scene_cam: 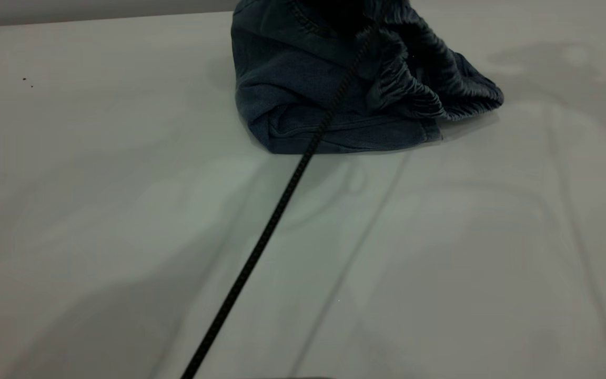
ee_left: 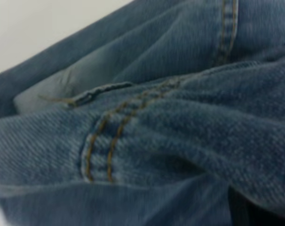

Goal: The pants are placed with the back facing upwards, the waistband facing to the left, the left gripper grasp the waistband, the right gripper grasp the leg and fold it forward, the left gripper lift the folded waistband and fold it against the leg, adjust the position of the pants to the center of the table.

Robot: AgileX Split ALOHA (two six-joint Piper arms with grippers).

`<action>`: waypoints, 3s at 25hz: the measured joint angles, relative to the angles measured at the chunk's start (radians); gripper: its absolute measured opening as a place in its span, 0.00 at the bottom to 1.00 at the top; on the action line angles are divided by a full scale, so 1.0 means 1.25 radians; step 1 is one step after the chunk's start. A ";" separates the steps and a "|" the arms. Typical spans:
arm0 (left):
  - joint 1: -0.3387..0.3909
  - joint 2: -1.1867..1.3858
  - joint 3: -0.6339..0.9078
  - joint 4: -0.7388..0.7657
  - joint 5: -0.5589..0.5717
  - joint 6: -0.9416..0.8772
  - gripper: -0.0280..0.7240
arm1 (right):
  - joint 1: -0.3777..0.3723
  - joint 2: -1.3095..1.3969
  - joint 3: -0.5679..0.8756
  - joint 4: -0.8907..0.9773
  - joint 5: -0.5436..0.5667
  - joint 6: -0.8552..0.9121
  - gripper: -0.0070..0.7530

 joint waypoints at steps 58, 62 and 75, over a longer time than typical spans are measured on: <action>0.030 0.135 -0.029 0.181 0.358 -0.023 0.64 | 0.000 0.000 0.000 0.014 0.015 -0.011 0.68; 0.030 0.120 -0.089 0.171 0.414 0.019 0.63 | 0.000 0.000 0.000 0.014 0.015 -0.029 0.68; 0.029 0.122 -0.188 0.111 0.503 0.161 0.63 | 0.000 -0.031 0.000 0.014 0.040 -0.038 0.68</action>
